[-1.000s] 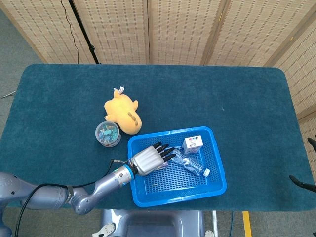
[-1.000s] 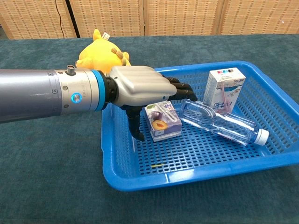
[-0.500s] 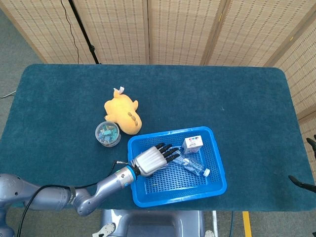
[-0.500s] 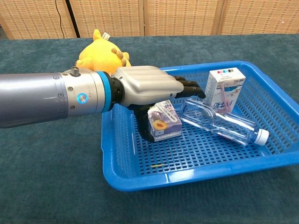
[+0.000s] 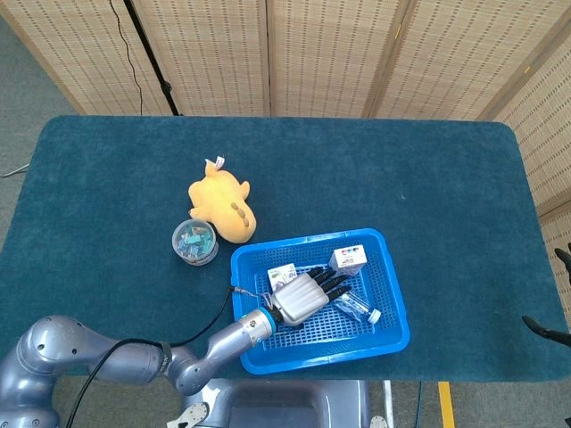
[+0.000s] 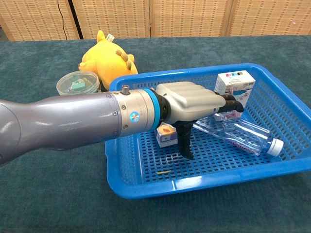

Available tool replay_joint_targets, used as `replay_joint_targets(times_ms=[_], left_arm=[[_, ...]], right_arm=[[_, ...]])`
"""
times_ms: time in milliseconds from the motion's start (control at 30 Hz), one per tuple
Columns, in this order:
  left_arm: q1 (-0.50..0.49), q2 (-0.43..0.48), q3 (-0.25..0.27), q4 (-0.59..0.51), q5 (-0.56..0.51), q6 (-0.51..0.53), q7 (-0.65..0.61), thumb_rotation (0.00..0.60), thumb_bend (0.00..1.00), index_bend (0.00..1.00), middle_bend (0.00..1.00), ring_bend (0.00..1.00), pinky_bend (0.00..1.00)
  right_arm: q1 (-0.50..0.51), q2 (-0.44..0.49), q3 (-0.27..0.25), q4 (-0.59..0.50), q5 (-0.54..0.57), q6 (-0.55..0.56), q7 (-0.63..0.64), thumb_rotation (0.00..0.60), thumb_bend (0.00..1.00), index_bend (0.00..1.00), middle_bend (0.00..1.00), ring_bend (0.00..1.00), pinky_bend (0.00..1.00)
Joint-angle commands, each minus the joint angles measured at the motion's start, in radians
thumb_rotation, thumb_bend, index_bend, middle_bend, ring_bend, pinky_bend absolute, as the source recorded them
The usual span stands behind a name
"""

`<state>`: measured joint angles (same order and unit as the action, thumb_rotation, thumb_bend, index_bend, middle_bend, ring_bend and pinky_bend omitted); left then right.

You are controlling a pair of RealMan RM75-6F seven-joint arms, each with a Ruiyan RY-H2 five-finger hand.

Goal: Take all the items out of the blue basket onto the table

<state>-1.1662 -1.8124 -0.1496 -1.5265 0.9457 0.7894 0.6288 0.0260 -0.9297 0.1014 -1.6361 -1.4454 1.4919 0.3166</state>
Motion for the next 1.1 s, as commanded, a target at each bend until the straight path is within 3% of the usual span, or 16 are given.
replay_joint_targets(times_ms=[33, 200, 300, 367, 433, 533, 600, 833, 1100], left_arm=[[-0.013, -0.028, -0.012, 0.024, -0.028, 0.008, 0.013, 0.600, 0.15, 0.00, 0.00, 0.00, 0.17], [-0.029, -0.065, -0.024, 0.058, -0.060, 0.018, 0.027, 0.600, 0.19, 0.00, 0.00, 0.00, 0.18], [-0.040, -0.089, -0.030, 0.081, -0.078, 0.020, 0.037, 0.600, 0.21, 0.00, 0.00, 0.01, 0.26], [-0.048, -0.110, -0.034, 0.099, -0.084, 0.034, 0.050, 0.600, 0.22, 0.08, 0.04, 0.09, 0.36], [-0.051, -0.131, -0.036, 0.117, -0.086, 0.054, 0.064, 0.600, 0.25, 0.27, 0.19, 0.24, 0.49], [-0.061, -0.162, -0.036, 0.146, -0.100, 0.079, 0.101, 0.600, 0.29, 0.47, 0.38, 0.40, 0.58], [-0.062, -0.183, -0.038, 0.163, -0.106, 0.101, 0.122, 0.600, 0.30, 0.53, 0.43, 0.44, 0.60], [-0.049, -0.175, -0.062, 0.127, -0.067, 0.157, 0.124, 0.600, 0.30, 0.56, 0.45, 0.47, 0.61], [0.000, -0.002, -0.114, -0.115, 0.013, 0.241, 0.107, 0.600, 0.30, 0.56, 0.45, 0.47, 0.61]], right_arm=[[0.001, 0.000, 0.000, 0.001, 0.000, -0.001, 0.002, 0.600, 0.00, 0.00, 0.00, 0.00, 0.00], [0.001, 0.001, 0.000, 0.003, -0.002, -0.003, 0.007, 0.600, 0.00, 0.00, 0.00, 0.00, 0.00], [0.001, 0.002, 0.001, 0.005, 0.000, -0.003, 0.012, 0.600, 0.00, 0.00, 0.00, 0.00, 0.00], [0.001, 0.003, 0.002, 0.006, 0.002, -0.004, 0.016, 0.600, 0.00, 0.00, 0.00, 0.00, 0.00], [0.001, 0.003, 0.002, 0.007, 0.001, -0.004, 0.019, 0.600, 0.00, 0.00, 0.00, 0.00, 0.00], [0.000, 0.004, 0.002, 0.007, -0.001, -0.002, 0.022, 0.600, 0.00, 0.00, 0.00, 0.00, 0.00], [-0.002, 0.005, 0.002, 0.007, -0.003, 0.001, 0.024, 0.600, 0.00, 0.00, 0.00, 0.00, 0.00], [-0.004, 0.006, 0.002, 0.009, -0.005, 0.005, 0.027, 0.600, 0.00, 0.00, 0.00, 0.00, 0.00], [-0.005, 0.005, -0.001, 0.003, -0.013, 0.009, 0.018, 0.600, 0.00, 0.00, 0.00, 0.00, 0.00]])
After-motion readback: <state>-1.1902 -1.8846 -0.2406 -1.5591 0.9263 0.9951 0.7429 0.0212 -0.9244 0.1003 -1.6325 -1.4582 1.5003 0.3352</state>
